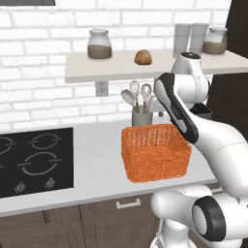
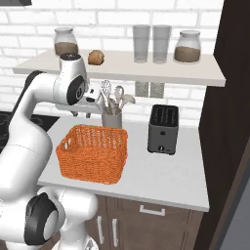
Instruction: Open the cabinet, pick up the bread from the cabinet and place it in the basket. Then move the basket to the dining counter.
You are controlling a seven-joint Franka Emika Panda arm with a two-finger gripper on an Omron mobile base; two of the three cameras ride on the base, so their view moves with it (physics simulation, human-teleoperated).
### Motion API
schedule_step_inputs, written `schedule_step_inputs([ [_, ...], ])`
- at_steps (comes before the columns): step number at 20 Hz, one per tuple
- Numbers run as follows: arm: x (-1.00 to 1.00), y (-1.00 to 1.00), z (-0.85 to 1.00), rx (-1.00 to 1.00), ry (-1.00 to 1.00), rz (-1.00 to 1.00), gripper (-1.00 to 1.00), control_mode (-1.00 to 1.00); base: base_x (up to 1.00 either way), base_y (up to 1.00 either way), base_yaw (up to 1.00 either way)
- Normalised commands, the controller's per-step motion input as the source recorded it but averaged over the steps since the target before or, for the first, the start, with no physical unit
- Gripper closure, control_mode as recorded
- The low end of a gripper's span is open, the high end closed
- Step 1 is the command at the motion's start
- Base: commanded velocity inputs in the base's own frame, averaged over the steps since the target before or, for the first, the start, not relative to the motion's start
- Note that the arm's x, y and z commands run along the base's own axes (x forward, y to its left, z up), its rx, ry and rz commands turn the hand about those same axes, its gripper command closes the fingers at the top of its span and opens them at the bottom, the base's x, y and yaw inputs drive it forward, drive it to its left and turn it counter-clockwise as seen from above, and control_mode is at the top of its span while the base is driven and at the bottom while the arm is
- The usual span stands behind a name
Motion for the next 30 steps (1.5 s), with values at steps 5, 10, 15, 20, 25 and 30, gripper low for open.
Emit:
schedule_step_inputs([
  [5,0.0,0.0,-0.01,0.0,0.02,0.0,-1.0,-1.0,0.0,0.0,0.0],
  [10,0.03,0.29,0.38,-0.08,-0.09,-0.01,-1.0,-1.0,0.0,0.0,0.0],
  [15,0.0,0.02,1.0,-0.06,-0.32,0.0,-1.0,-1.0,0.0,0.0,0.0],
  [20,0.01,0.0,0.84,-0.03,-0.25,-0.01,-1.0,-1.0,0.0,0.0,0.0],
  [25,0.04,0.0,0.37,0.0,-0.16,0.0,-1.0,-1.0,0.0,0.0,0.0],
  [30,0.56,0.08,0.35,0.0,-0.05,0.0,-1.0,-1.0,0.0,0.0,0.0],
])
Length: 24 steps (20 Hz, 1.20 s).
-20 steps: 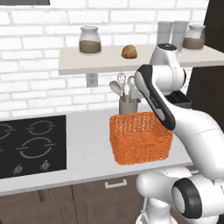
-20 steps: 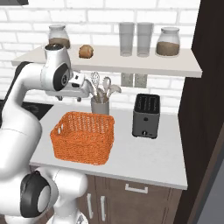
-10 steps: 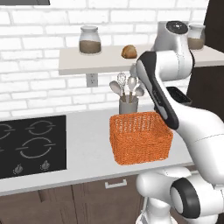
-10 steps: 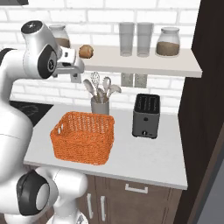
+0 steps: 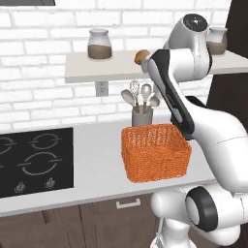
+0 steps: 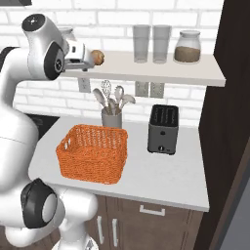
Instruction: Open the cabinet, pick up the bread from the cabinet and place it in the basket. Then move the basket to the dining counter.
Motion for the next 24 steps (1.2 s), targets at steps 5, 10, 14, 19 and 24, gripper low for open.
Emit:
schedule_step_inputs([
  [5,0.59,0.05,0.3,0.01,0.01,0.0,-1.0,-1.0,0.0,0.0,0.0],
  [10,0.4,0.0,0.12,0.05,0.09,-0.01,-1.0,-1.0,0.0,0.0,0.0],
  [14,0.62,0.0,-0.02,0.08,0.07,-0.01,-1.0,-1.0,0.0,0.0,0.0],
  [19,0.39,0.0,-0.02,0.02,0.0,-0.05,-1.0,-1.0,0.0,0.0,0.0],
  [24,0.35,0.0,-0.29,0.0,0.0,-0.1,-1.0,-1.0,0.0,0.0,0.0],
])
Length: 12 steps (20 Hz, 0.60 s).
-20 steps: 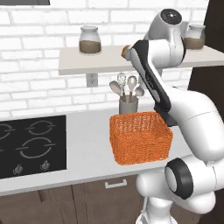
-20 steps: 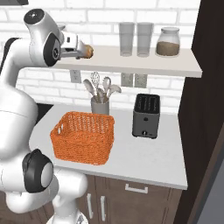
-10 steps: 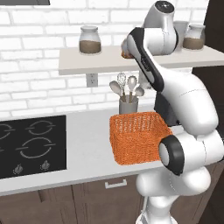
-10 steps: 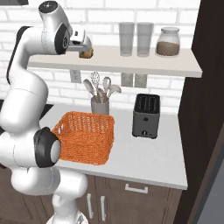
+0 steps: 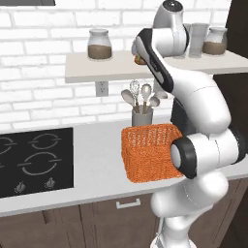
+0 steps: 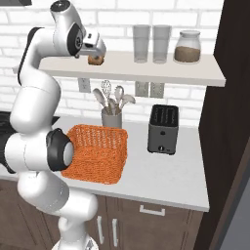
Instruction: Open the cabinet, pick up the bread from the cabinet and place it in the basket. Then move the basket to the dining counter.
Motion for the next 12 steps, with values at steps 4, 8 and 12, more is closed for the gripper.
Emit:
schedule_step_inputs([
  [4,0.37,0.0,-0.12,0.0,0.0,-0.07,-1.0,-1.0,0.0,0.0,0.0],
  [8,0.31,0.0,-0.01,0.01,0.0,-0.04,-1.0,-1.0,0.0,0.0,0.0],
  [12,0.3,0.01,-0.01,0.01,0.0,-0.01,-1.0,-1.0,0.0,0.0,0.0],
])
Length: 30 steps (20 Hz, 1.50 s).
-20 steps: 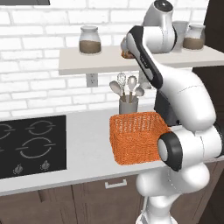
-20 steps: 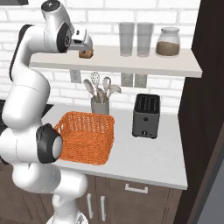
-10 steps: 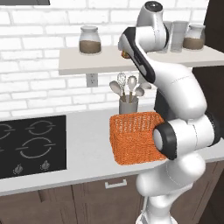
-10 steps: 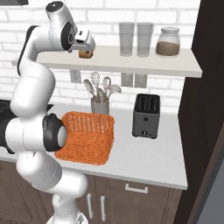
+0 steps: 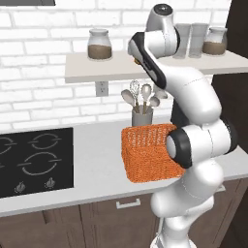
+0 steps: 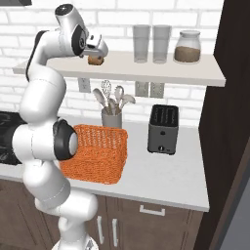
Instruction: Open the cabinet, pick up the bread from the cabinet and place it in the basket. Then move the basket to the dining counter.
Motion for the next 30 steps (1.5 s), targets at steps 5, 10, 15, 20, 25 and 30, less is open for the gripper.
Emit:
schedule_step_inputs([
  [5,0.39,0.07,-0.05,0.01,0.0,0.0,-1.0,-1.0,0.0,0.0,0.0],
  [10,0.46,0.0,0.0,0.0,0.0,0.0,-1.0,-1.0,0.0,0.0,0.0],
  [15,0.32,0.0,-0.16,0.0,0.01,0.0,-1.0,-1.0,0.0,0.0,0.0],
  [20,0.08,0.0,-0.44,0.0,0.02,0.0,1.0,-1.0,0.0,0.0,0.0],
  [25,-0.19,0.0,-0.09,0.0,-0.01,0.0,1.0,-1.0,0.0,0.0,0.0],
  [30,-0.85,0.05,-0.11,0.0,-0.04,0.02,1.0,-1.0,0.0,0.0,0.0],
])
